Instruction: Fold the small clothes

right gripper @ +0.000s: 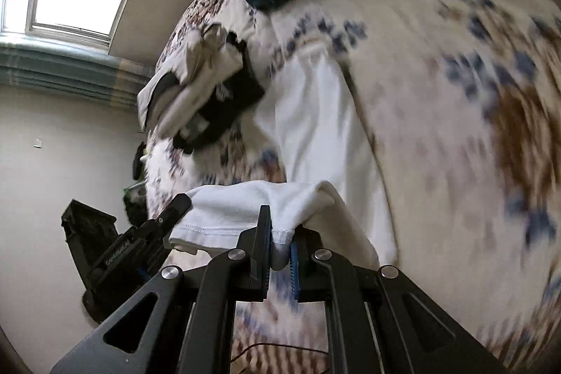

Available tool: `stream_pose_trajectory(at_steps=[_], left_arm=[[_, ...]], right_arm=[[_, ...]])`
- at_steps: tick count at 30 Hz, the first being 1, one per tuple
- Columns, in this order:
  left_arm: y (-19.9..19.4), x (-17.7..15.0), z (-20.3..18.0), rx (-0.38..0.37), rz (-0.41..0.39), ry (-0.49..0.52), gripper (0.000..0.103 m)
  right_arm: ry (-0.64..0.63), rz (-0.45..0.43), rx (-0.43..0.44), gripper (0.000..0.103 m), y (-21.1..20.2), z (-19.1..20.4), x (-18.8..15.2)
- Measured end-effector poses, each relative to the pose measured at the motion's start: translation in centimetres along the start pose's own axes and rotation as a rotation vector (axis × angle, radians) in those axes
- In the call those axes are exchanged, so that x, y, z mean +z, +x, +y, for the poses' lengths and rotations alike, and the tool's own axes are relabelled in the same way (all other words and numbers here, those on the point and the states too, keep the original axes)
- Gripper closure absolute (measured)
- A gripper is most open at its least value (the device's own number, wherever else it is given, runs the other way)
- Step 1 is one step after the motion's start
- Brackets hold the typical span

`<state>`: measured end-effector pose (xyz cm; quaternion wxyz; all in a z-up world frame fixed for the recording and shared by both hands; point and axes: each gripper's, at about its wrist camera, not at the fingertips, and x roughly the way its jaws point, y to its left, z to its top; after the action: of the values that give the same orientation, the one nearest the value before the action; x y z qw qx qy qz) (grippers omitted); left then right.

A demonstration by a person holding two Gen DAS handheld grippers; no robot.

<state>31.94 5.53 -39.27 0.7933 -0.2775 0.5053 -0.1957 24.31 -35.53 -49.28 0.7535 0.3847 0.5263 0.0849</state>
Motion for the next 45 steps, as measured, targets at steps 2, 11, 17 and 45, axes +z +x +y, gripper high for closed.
stream_pose_trajectory(at_steps=[2,11,17,45], left_arm=[[2.6,2.4,0.6,0.030,-0.003,-0.011,0.098],[13.3,9.0,5.1,0.081,0.035,-0.132,0.095],[15.6,11.0,6.5,0.017,-0.020,-0.174,0.028],[5.0,-14.3,11.5,0.079,0.038,-0.758,0.027]], right_arm=[[-0.025,-0.001,-0.011,0.094,2.7,0.7,4.1],[-0.070,0.067,-0.078,0.094,13.4,-0.2,16.0],[0.033,0.090,-0.005,0.069,18.3,-3.5,21.0],[-0.159,0.333,-0.002,0.020,23.5,-7.0,21.6]])
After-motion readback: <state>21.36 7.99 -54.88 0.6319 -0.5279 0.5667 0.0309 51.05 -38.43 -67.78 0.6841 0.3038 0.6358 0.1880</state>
